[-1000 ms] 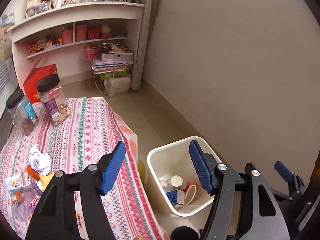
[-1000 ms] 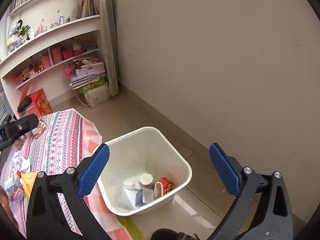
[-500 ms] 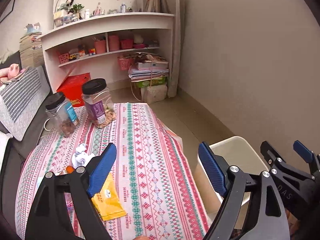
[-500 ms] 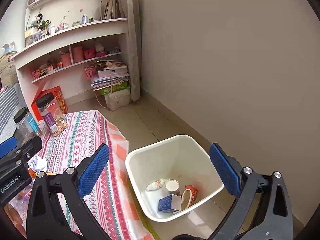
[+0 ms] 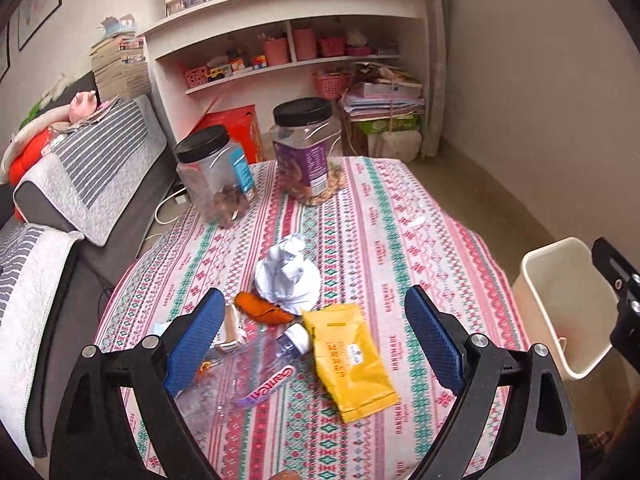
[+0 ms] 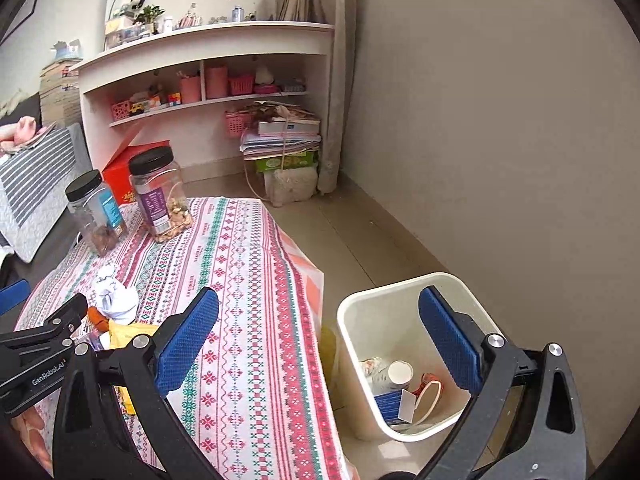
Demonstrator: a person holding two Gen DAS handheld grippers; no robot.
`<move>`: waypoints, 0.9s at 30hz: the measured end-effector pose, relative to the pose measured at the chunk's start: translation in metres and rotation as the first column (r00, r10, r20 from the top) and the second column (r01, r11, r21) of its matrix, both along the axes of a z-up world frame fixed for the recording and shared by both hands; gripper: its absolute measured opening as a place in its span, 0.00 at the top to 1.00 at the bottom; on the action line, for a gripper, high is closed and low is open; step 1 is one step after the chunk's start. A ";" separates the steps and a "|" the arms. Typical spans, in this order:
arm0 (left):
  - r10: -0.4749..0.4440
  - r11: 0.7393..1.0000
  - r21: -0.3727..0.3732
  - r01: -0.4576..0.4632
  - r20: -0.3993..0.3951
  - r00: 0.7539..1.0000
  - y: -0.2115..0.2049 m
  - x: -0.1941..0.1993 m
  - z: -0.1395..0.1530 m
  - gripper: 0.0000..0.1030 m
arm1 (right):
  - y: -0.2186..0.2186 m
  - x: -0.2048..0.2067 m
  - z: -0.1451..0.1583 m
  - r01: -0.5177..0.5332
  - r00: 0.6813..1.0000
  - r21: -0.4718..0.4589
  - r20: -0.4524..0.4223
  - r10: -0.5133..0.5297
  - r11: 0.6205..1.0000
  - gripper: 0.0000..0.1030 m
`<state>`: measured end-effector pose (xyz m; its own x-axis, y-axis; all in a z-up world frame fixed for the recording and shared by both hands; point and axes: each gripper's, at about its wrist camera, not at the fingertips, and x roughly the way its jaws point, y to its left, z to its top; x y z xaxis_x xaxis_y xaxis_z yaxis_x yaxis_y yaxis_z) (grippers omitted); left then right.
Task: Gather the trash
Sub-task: 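Bring both grippers back over the table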
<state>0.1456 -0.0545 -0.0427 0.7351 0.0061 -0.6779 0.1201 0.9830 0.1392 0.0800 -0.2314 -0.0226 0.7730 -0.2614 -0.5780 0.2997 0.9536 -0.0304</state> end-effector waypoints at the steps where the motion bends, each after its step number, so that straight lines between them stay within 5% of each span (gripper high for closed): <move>1: 0.009 1.000 0.010 -0.009 -0.013 1.000 0.006 0.003 -0.004 0.14 | 0.005 0.003 -0.001 -0.011 1.000 -0.005 -0.005 0.011 1.000 0.07; 9: 0.059 0.996 0.080 -0.047 -0.152 0.987 0.053 0.033 -0.034 0.14 | 0.048 0.025 -0.014 -0.105 0.993 -0.011 -0.059 0.104 0.994 0.07; 14: -0.017 0.981 0.175 0.084 -0.354 0.935 0.057 0.044 -0.074 0.14 | 0.067 0.038 -0.025 -0.158 0.981 -0.009 -0.115 0.156 0.987 0.07; 17: -0.011 0.971 0.215 0.104 -0.393 0.919 0.062 0.047 -0.098 0.14 | 0.071 0.046 -0.031 -0.170 0.975 0.000 -0.146 0.168 0.985 0.07; 21: -0.069 0.970 0.181 0.161 -0.429 0.901 0.062 0.050 -0.111 0.32 | 0.079 0.056 -0.041 -0.210 0.958 0.022 -0.196 0.210 0.977 0.07; 27: -0.106 0.982 0.103 0.156 -0.382 0.918 0.068 0.040 -0.088 0.49 | 0.095 0.072 -0.064 -0.273 0.915 0.115 -0.276 0.295 0.955 0.07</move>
